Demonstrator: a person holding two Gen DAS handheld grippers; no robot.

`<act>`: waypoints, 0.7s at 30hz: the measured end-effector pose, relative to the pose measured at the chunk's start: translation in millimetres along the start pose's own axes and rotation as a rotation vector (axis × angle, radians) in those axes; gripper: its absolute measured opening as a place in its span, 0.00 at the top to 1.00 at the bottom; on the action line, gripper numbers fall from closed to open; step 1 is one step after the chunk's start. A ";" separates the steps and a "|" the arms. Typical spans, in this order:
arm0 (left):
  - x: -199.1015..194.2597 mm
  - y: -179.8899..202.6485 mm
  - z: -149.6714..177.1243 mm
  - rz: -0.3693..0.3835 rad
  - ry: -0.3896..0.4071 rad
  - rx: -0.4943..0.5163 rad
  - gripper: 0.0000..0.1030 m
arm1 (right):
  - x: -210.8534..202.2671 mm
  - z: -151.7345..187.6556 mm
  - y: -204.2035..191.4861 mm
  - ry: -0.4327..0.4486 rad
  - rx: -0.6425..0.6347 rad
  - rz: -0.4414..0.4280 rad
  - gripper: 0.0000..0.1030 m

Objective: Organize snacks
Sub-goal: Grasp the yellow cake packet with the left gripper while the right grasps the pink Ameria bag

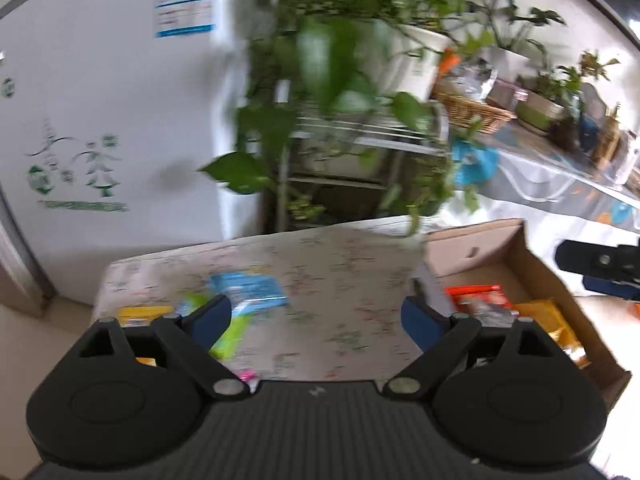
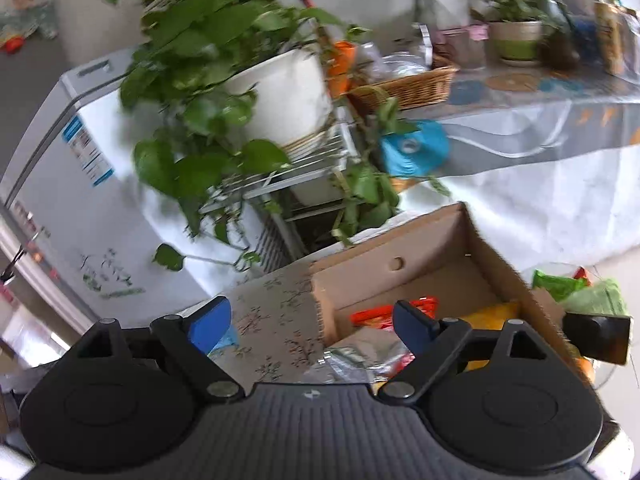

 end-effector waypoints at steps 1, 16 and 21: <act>-1.3 -9.3 0.9 -0.007 0.001 -0.011 0.11 | 2.3 1.8 -4.4 -0.003 -0.014 -0.010 0.11; 16.9 -118.7 2.5 -0.184 0.004 -0.198 0.10 | 35.9 41.9 -77.5 -0.057 -0.295 -0.146 0.08; 37.9 -137.9 6.4 -0.235 -0.046 -0.169 0.10 | 51.7 59.1 -100.1 -0.097 -0.399 -0.201 0.08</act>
Point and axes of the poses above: each gripper's, at about its wrist camera, not at the fingertips, and x roughly the way its jaws point, y to its right, z to its underside, the point moved 4 cm from there along x, roughly the way its jaws point, and after that the axes turned 1 degree about x, right-handed, at the moved point
